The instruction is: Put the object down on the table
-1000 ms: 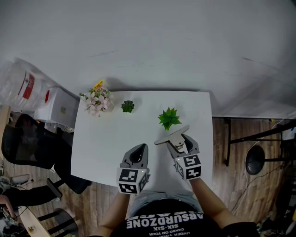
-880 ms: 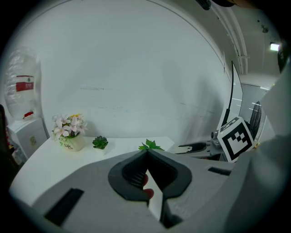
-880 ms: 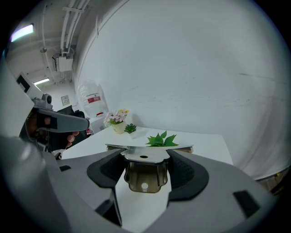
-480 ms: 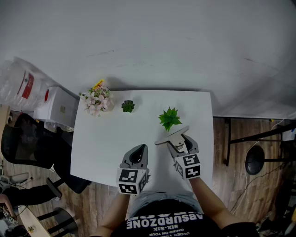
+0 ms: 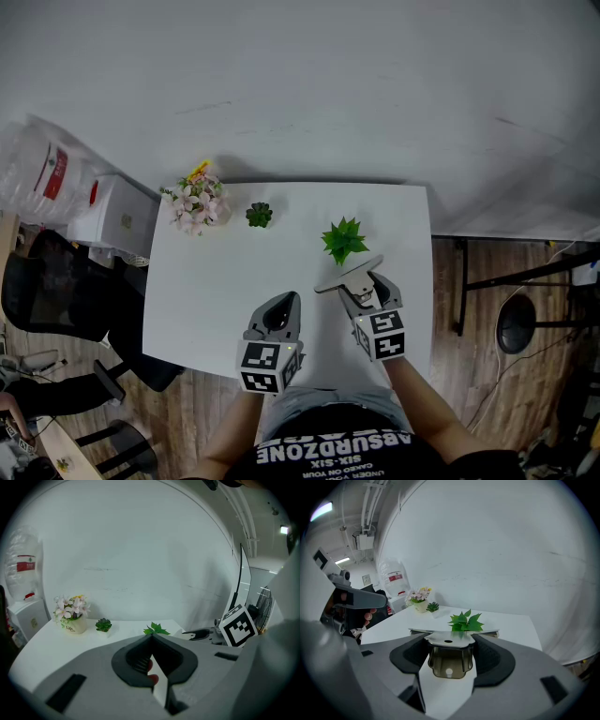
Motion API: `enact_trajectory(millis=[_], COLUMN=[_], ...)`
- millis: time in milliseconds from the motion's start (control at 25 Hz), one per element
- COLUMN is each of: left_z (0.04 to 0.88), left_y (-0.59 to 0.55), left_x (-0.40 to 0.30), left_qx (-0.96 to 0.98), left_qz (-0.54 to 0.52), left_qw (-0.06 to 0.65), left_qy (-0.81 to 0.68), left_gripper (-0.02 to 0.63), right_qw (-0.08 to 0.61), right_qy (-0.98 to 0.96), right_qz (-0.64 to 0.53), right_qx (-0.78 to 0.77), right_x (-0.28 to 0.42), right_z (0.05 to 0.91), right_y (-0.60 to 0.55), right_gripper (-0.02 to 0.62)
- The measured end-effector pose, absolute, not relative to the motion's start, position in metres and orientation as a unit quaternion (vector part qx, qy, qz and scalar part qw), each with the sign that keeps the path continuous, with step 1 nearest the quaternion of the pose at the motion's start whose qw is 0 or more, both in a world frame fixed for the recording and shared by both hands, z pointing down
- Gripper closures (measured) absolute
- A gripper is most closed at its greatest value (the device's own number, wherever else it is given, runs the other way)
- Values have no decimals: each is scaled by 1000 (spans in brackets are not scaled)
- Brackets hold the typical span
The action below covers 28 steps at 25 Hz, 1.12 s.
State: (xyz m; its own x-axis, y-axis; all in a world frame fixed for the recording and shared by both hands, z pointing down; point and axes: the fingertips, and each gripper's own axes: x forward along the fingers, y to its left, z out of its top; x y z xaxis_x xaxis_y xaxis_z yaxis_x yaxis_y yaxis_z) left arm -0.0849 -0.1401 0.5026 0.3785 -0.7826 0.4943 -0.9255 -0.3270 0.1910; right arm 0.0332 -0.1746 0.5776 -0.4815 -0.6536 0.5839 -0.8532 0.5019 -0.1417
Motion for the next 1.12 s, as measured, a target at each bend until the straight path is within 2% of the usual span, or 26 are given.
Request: enact_trajectory(millis=[1120], left_z=[511], left_y=[-138], left_x=[-87], left_qx=[796], left_qz=[165], left_qw=[233], left_qy=[-534], left_gripper=[605], right_qw=[274], right_qy=[-828], right_qz=[221], right_qx=[437], right_x=[32], right_z=[611], right_y=[-177], right_gripper=[310])
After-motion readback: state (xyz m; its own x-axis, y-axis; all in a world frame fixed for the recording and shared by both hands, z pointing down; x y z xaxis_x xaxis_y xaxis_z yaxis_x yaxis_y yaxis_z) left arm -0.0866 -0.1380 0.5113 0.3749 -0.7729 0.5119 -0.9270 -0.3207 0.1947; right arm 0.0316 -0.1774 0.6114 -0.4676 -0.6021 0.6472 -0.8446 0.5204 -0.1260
